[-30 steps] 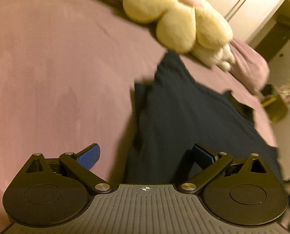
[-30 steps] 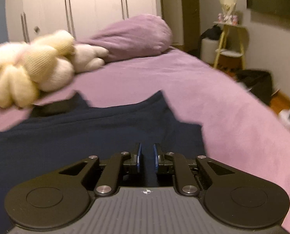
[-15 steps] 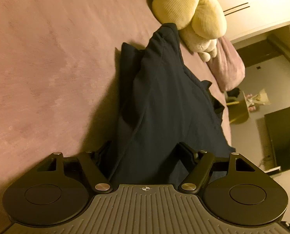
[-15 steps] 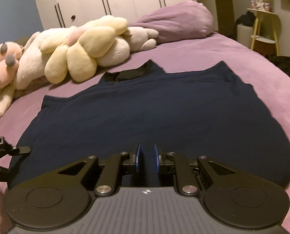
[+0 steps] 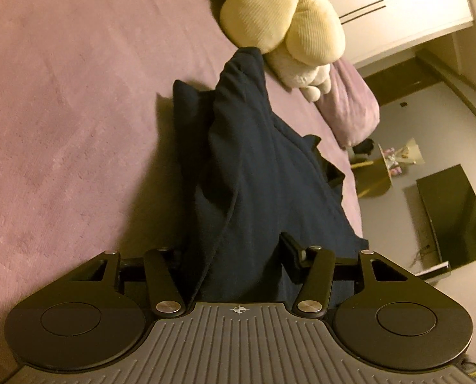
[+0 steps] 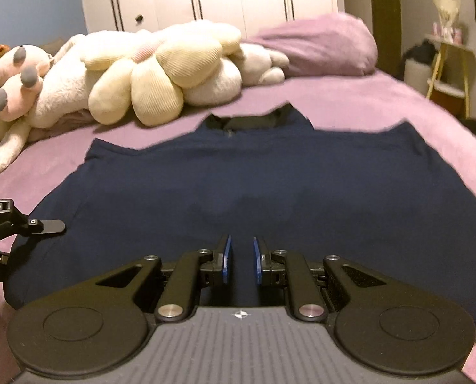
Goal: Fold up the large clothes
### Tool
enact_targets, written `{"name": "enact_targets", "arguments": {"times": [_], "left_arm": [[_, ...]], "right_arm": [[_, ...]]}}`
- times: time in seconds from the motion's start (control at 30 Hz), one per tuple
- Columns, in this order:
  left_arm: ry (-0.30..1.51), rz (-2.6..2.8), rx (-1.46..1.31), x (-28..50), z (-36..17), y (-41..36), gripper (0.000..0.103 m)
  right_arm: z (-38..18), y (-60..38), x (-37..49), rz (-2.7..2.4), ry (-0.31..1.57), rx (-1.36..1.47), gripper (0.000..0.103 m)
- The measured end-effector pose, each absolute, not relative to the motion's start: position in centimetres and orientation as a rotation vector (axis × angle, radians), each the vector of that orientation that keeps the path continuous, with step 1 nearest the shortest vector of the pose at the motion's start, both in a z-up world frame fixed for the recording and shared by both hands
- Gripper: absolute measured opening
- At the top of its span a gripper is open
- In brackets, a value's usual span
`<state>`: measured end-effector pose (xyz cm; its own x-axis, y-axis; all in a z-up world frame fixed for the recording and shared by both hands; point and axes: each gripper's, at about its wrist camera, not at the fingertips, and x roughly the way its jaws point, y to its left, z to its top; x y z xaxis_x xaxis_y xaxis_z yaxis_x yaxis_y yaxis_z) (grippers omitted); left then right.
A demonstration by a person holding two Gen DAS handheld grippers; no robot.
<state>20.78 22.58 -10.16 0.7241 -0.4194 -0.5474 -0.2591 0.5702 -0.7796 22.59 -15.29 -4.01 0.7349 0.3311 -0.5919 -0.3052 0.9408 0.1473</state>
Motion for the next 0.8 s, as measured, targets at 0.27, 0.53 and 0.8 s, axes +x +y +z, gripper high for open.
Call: {"name": "enact_targets", "arguments": {"times": [0.27,0.53,0.8], "left_arm": [[0.778,-0.107,-0.945,20.9,-7.6,22.3,0.055],[0.735,-0.156,-0.924,21.5,-2.2,19.6,0.045],[0.717,-0.299,-0.864,26.0,3.8,9.6,0.043]], "right_arm": [[-5.3,-14.7,23.8,0.333,0.752,0.014,0.012],[-7.0,-14.7,23.9,0.368,0.782,-0.031,0.009],[-7.9,-18.3,26.2,0.484,0.864,0.216,0.007]]}}
